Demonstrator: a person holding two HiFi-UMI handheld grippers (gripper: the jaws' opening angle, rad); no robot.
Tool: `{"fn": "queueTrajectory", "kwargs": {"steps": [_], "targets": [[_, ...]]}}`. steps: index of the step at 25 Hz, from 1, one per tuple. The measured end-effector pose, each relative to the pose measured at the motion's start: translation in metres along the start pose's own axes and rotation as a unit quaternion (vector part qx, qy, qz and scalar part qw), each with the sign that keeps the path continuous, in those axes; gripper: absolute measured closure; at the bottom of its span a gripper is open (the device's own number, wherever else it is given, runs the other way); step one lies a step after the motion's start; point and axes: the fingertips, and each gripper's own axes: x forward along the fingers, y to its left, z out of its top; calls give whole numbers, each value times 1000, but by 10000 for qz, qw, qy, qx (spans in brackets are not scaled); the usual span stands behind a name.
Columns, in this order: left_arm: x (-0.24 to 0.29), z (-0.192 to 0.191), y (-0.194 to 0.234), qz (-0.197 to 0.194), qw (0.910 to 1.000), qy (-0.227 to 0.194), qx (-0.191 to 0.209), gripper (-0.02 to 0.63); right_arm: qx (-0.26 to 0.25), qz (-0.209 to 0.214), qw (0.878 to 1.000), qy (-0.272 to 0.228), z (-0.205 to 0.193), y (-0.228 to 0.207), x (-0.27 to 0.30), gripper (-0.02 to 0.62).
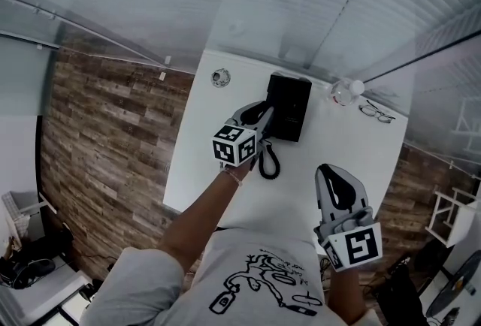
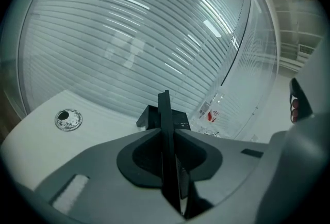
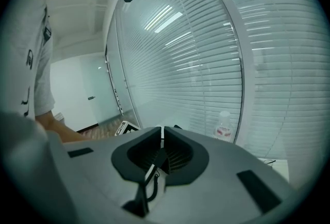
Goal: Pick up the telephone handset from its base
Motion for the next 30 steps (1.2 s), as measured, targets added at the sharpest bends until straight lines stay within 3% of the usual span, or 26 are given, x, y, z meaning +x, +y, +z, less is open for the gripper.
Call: {"fn": "queueTrajectory", "kwargs": {"steps": [12,30], "targets": [[-85,74,-74,-342,9949,-926,222,535,-286,-183,9984,-450,33,18,-42,583],[-234,136,-187,-882,9749,-1938,645,537,-720,-353,9905,-1117,88,65,-115,583]]}}
